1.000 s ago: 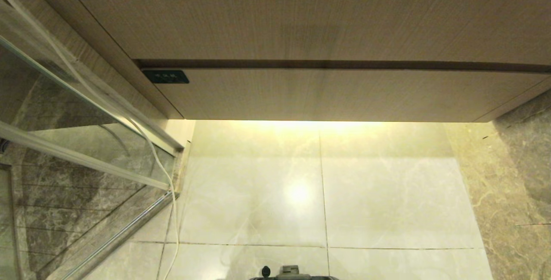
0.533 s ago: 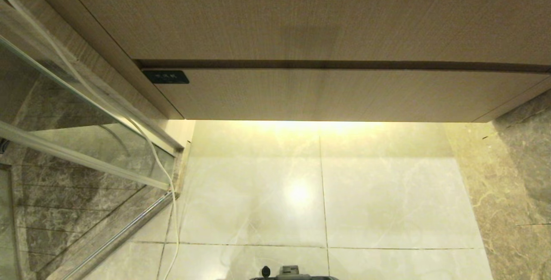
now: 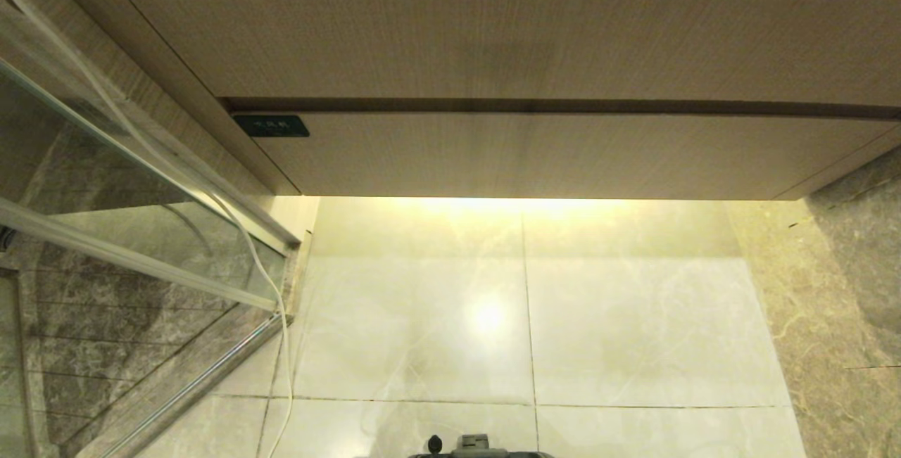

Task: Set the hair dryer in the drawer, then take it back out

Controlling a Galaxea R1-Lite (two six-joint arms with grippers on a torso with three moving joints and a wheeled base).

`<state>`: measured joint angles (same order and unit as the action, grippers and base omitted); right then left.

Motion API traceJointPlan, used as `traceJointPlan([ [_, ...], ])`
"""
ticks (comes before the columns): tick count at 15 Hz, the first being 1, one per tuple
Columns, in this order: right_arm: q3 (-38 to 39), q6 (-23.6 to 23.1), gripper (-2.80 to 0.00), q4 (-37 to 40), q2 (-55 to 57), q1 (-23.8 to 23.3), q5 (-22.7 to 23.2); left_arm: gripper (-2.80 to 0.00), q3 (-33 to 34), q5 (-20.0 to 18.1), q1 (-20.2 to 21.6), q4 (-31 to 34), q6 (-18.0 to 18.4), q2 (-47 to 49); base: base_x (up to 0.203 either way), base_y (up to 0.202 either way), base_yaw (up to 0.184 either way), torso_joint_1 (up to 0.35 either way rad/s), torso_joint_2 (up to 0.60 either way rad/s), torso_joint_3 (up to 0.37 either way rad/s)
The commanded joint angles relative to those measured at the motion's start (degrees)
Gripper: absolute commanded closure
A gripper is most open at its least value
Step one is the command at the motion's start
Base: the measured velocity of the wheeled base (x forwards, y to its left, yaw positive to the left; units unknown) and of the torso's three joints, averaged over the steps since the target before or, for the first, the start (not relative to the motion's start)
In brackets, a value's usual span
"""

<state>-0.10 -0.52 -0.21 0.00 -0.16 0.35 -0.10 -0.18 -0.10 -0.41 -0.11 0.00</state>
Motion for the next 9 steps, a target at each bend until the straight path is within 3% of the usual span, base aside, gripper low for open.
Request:
traceJointPlan([
  [1, 0.1, -0.2, 0.0, 0.1, 0.1, 0.0, 0.0, 0.0, 0.0, 0.0, 0.0, 0.0, 0.0, 0.1, 0.0, 0.0, 0.0, 0.0, 0.0, 0.0],
  [9, 0.1, -0.1, 0.0, 0.1, 0.1, 0.0, 0.1, 0.0, 0.0, 0.0, 0.0, 0.0, 0.0, 0.1, 0.0, 0.0, 0.0, 0.0, 0.0, 0.0],
])
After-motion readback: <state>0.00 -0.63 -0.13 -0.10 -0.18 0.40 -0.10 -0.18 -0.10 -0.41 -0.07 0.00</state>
